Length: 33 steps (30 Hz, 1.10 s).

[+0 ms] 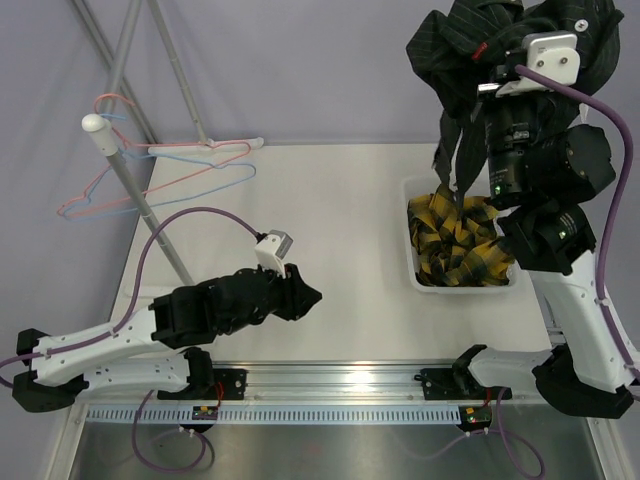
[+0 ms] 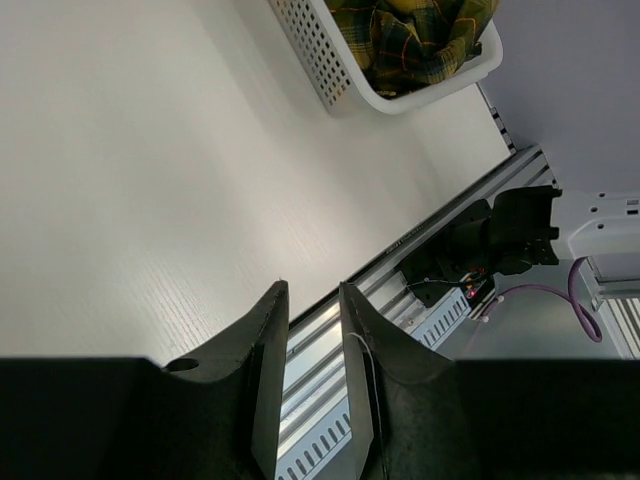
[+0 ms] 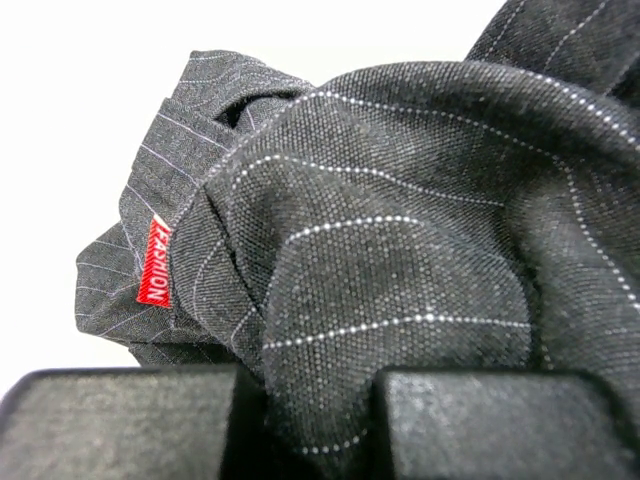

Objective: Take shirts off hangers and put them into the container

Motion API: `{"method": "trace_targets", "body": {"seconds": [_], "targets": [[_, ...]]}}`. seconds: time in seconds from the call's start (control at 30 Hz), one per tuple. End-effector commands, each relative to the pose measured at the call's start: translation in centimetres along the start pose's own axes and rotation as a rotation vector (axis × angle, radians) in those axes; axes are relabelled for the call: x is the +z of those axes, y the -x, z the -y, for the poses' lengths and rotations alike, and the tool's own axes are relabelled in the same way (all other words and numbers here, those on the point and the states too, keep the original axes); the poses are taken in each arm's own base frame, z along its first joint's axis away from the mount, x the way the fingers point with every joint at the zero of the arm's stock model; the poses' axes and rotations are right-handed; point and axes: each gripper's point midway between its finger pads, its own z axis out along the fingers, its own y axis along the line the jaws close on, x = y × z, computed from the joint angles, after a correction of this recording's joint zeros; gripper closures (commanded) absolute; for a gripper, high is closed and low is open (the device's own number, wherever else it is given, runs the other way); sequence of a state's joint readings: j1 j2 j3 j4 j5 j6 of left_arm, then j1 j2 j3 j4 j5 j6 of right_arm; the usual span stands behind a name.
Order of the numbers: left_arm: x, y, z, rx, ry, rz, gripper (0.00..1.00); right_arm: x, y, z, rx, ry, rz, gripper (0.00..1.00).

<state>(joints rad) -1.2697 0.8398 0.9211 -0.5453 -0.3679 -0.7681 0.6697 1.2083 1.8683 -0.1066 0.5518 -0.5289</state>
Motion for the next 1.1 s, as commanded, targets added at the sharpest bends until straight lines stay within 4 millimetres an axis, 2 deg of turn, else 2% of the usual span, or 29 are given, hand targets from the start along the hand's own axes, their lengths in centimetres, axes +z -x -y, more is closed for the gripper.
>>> {"method": "trace_targets", "body": {"seconds": [0.0,0.07,0.17,0.2,0.27,0.3,0.33,0.47,0.5,0.6,0.63,0.73,0.83,0.87,0.9,0.93,1.0,1.07], "targets": [[0.0,0.5,1.5,-0.001,-0.068,0.019,0.70,1.4,0.2,1.6,-0.090,-0.079,0.018,1.00],[0.1,0.0,1.0,0.007,-0.054,0.008,0.70,1.8,-0.8,2.0,-0.101,-0.104,-0.004,1.00],[-0.1,-0.2,0.6,0.007,-0.050,0.004,0.70,1.7,-3.5,3.2,-0.125,-0.171,-0.075,1.00],[-0.2,-0.6,0.5,0.005,-0.057,-0.004,0.70,1.5,-5.3,3.9,-0.127,-0.206,-0.112,1.00],[-0.3,-0.9,0.4,0.002,-0.061,-0.013,0.69,1.1,-7.6,4.4,-0.123,-0.230,-0.163,1.00],[-0.3,-1.2,0.3,-0.002,-0.067,-0.016,0.69,0.9,-9.7,4.8,-0.133,-0.247,-0.212,1.00],[-0.4,-1.4,0.2,-0.004,-0.070,-0.022,0.69,0.5,-10.7,4.9,-0.088,-0.271,-0.237,1.00],[-0.6,-1.8,-0.1,-0.017,-0.075,-0.029,0.69,-2.2,-16.5,4.8,-0.044,-0.301,-0.397,1.00],[-0.6,-1.8,0.0,-0.021,-0.078,-0.028,0.69,-3.0,-18.6,4.3,-0.048,-0.297,-0.448,1.00],[-1.0,-1.9,0.2,-0.036,-0.104,-0.025,0.68,-5.8,-22.8,3.2,0.036,-0.299,-0.573,1.00],[-1.0,-2.0,0.2,-0.042,-0.110,-0.026,0.68,-6.4,-23.6,2.8,0.046,-0.288,-0.604,1.00],[-0.9,-2.3,0.0,-0.053,-0.112,-0.024,0.68,-10.2,-28.1,1.5,0.049,-0.266,-0.823,1.00],[-0.4,-2.9,-0.3,-0.055,-0.100,-0.037,0.68,-12.2,-31.7,0.5,0.052,-0.288,-0.984,1.00],[-0.3,-3.1,-0.4,-0.059,-0.095,-0.040,0.67,-13.7,-33.9,0.1,0.019,-0.271,-1.095,1.00],[-0.1,-3.3,-0.4,-0.060,-0.094,-0.045,0.67,-14.2,-35.0,0.4,0.057,-0.300,-1.151,1.00],[-0.1,-3.4,-0.3,-0.064,-0.099,-0.049,0.67,-15.2,-36.9,-0.1,0.055,-0.288,-1.248,1.00],[-0.2,-3.5,0.2,-0.073,-0.124,-0.049,0.67,-15.9,-38.7,0.7,0.079,-0.313,-1.319,1.00],[-0.4,-3.5,0.5,-0.082,-0.141,-0.049,0.67,-16.6,-40.6,0.1,0.109,-0.290,-1.400,1.00]]}}
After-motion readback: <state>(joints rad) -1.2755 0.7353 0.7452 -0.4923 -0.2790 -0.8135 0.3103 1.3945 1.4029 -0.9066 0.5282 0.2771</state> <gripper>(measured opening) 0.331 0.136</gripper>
